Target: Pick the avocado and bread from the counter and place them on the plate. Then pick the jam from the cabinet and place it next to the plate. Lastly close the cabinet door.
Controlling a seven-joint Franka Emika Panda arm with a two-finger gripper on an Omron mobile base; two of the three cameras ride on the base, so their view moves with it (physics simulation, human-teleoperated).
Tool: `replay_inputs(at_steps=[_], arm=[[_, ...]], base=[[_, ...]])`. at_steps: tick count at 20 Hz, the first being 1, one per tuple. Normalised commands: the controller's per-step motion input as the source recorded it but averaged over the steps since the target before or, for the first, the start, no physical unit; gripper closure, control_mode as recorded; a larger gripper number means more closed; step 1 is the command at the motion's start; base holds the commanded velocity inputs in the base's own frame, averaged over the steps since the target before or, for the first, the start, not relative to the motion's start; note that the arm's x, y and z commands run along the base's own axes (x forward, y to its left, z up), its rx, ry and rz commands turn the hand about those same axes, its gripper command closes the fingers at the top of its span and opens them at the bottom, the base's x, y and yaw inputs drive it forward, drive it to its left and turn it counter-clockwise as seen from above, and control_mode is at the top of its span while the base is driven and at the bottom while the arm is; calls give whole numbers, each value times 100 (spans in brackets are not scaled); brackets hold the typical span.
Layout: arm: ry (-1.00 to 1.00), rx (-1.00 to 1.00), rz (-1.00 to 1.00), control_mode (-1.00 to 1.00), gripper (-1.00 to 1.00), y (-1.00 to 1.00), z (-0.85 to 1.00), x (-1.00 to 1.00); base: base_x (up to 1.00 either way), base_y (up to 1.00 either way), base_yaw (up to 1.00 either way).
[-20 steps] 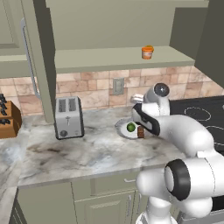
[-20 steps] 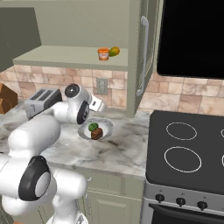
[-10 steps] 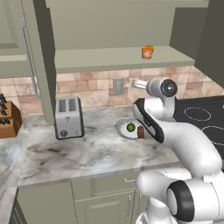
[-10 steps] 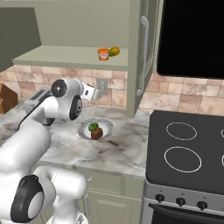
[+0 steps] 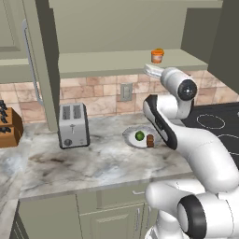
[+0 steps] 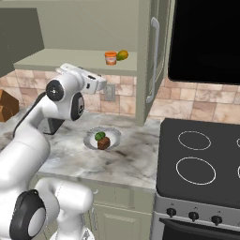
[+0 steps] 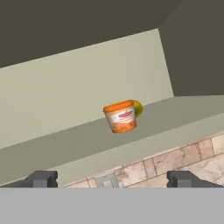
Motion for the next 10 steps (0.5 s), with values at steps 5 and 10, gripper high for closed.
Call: replay_inputs(at_steps=[5, 10], arm=[[-2, 0, 0, -100, -100, 0, 3, -3], [0, -1, 0, -100, -100, 0, 2, 0]], base=[[0, 0, 0], [0, 0, 0]])
